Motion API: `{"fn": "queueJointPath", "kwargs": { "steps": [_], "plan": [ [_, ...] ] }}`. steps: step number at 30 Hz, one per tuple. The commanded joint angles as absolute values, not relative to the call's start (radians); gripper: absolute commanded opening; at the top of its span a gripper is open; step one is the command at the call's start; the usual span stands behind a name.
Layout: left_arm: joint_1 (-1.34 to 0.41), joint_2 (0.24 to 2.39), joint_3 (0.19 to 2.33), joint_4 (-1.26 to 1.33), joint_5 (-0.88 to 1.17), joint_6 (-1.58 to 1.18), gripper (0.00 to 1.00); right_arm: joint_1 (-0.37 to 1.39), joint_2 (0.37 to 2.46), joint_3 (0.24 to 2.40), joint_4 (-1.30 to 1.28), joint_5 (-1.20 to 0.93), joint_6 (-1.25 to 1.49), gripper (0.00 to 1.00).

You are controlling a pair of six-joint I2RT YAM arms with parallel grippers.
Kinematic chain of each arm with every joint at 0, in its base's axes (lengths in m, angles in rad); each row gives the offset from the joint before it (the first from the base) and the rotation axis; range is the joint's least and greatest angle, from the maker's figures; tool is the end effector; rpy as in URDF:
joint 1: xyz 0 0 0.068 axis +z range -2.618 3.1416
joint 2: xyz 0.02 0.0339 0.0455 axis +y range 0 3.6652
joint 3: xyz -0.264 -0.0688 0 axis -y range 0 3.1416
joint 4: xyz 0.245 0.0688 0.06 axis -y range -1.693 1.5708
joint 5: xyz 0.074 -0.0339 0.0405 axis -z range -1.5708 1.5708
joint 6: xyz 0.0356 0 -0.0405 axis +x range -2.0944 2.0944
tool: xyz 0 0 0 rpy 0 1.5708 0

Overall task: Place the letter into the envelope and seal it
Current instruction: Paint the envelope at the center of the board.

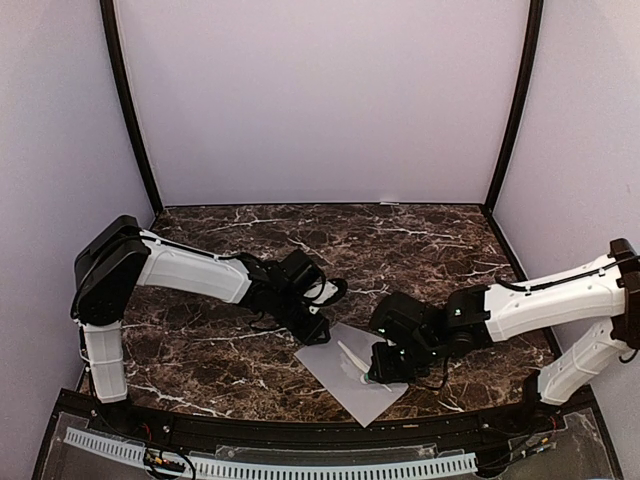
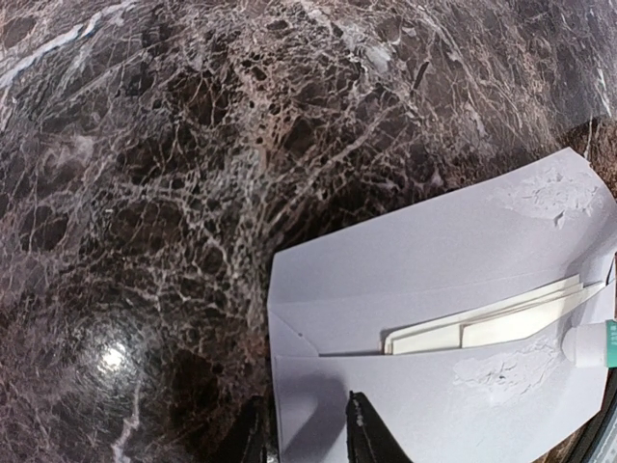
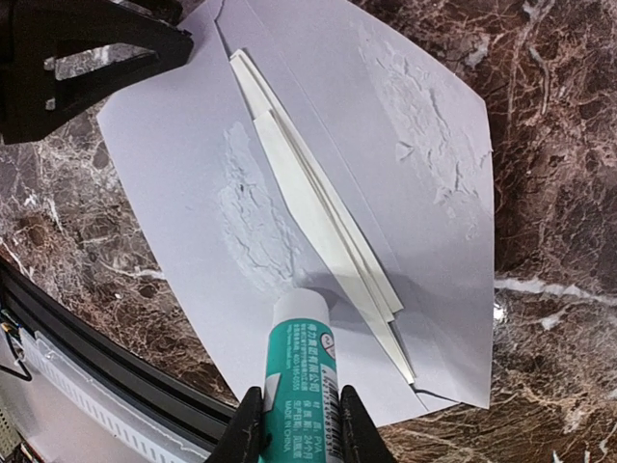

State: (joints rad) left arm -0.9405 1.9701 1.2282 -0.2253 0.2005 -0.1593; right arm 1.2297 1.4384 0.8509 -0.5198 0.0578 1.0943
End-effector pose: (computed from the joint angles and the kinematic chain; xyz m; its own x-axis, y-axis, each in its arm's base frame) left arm 0.2333 -0.3318 0.1458 -0.6152 0.5796 -0.5344 0.7705 0.5856 -0.2519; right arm 0.0927 0.2550 0.1913 -0.9656 -0.0683 -0.2510 -0.1617 0.9134 0.3736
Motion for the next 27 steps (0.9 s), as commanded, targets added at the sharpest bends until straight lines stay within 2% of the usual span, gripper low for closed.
{"fn": "queueJointPath", "kwargs": {
  "steps": [1,27],
  "plan": [
    [-0.950,2.017,1.218,-0.308,0.201,-0.145,0.28,1.238,1.473,0.877,-0.500,0.053,1.099,0.00],
    [-0.950,2.032,1.221,-0.312,0.246,-0.148,0.22,1.237,1.622,0.981,-0.559,0.109,1.086,0.00]
  ]
}}
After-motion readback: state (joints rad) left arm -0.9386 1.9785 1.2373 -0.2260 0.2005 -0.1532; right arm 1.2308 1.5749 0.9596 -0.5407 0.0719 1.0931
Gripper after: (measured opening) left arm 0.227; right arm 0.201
